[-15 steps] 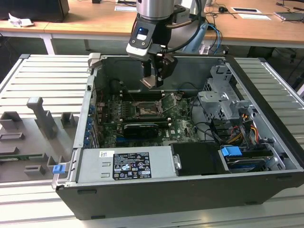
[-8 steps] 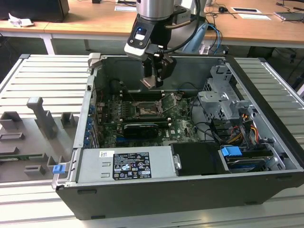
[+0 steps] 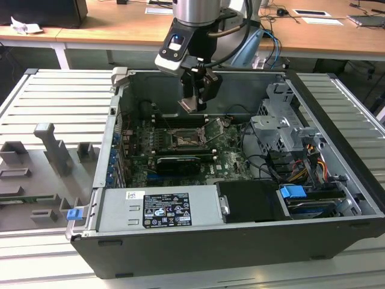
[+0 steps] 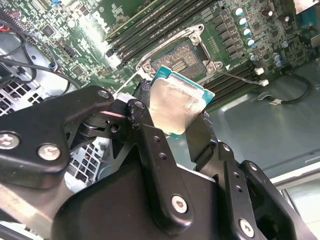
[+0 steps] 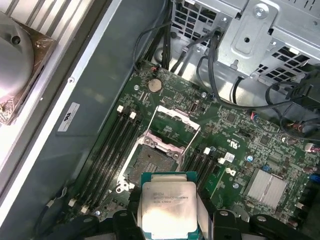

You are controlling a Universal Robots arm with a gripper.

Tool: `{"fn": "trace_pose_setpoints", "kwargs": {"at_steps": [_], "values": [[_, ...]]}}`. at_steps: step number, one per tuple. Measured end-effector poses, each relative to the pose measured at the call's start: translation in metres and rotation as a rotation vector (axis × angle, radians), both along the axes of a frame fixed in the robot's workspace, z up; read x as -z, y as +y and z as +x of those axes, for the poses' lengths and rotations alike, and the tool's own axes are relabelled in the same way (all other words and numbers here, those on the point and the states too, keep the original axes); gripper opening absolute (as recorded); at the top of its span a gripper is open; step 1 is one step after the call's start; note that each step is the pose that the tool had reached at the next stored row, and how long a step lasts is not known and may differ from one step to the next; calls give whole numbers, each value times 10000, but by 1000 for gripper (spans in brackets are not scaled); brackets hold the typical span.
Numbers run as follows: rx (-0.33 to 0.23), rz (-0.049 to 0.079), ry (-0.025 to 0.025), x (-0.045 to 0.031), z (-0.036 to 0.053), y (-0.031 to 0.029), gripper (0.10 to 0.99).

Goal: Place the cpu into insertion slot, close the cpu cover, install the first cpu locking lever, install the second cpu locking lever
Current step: 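Place the cpu into insertion slot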

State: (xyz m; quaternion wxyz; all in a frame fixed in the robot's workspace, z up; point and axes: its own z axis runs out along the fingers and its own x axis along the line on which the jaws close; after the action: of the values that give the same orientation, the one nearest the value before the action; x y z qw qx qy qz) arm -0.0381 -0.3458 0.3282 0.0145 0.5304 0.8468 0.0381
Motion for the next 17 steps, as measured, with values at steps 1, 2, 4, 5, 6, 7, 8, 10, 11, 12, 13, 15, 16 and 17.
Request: {"fn": "trace_pose_setpoints", "kwargs": {"at_steps": [1, 2, 4, 5, 6, 7, 8, 10, 11, 12, 13, 15, 16, 17], "values": [[62, 0, 0, 1, 0, 0, 529], [114, 0, 0, 1, 0, 0, 529], [354, 0, 0, 4, 0, 0, 529], [439, 0, 0, 4, 0, 0, 529], [506, 0, 0, 5, 0, 0, 529], [613, 0, 0, 7, 0, 0, 529], [698, 0, 0, 8, 0, 0, 529], [913, 0, 0, 11, 0, 0, 529], [1059, 0, 0, 13, 0, 0, 529], [1204, 0, 0, 15, 0, 0, 529], [1311, 0, 0, 17, 0, 0, 529], [1605, 1, 0, 22, 0, 0, 529], [1758, 0, 0, 24, 0, 0, 529], [1901, 1, 0, 26, 0, 0, 529]]}}
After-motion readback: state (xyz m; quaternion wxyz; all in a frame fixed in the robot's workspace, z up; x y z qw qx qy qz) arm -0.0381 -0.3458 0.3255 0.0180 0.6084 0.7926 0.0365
